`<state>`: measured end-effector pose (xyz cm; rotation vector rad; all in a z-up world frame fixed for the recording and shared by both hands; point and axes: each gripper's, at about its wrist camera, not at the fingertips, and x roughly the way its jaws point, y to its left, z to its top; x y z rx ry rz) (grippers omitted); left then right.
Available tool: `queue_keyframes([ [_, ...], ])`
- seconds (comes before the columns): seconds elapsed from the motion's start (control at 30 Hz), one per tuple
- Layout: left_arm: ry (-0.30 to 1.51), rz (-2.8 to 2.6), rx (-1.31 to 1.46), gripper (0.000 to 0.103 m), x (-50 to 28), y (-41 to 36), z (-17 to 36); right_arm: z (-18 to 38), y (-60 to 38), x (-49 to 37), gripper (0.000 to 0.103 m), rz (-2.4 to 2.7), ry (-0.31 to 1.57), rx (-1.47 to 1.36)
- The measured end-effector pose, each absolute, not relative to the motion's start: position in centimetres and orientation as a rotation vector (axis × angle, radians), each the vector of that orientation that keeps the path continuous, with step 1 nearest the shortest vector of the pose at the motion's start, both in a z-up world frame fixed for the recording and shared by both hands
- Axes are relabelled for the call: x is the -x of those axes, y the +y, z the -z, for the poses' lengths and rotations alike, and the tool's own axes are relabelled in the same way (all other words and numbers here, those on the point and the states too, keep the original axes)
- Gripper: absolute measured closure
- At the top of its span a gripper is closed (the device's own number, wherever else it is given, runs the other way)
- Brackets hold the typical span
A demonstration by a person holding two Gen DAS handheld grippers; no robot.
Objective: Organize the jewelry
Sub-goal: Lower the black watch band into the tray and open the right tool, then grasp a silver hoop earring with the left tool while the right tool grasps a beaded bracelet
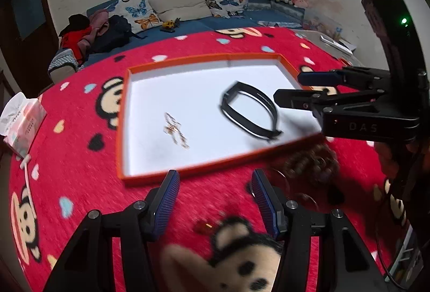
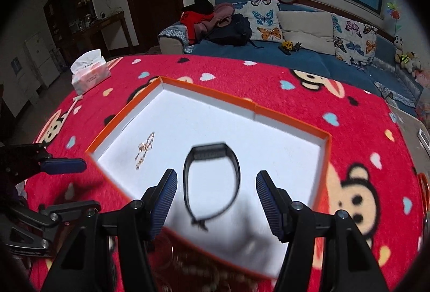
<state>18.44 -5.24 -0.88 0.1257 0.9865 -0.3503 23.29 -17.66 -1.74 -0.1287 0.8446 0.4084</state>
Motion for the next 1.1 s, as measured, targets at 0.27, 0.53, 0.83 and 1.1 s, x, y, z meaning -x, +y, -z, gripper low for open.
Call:
queue_keyframes([
  [0.27,1.008,0.406,-0.119,0.043,-15.6,-8.6,1.5,2.1,-20.5,-19.6,0.036,-0.38,0.85,0.117],
  [0.53,1.028,0.424,-0.145,0.043,-14.2,-11.0,2.6,3.8,-23.4,-17.0,0.036,-0.351,0.877,0.125],
  [0.83,1.079,0.346,-0.169,0.043,-17.3,-12.8,4.5,4.8,-25.5,-15.9,0.036,-0.356,0.885,0.06],
  [1.1,1.114,0.321,-0.225,0.044,-19.1,-14.1,6.3,5.6,-26.4,-15.7,0.036,-0.368,0.885,0.035],
])
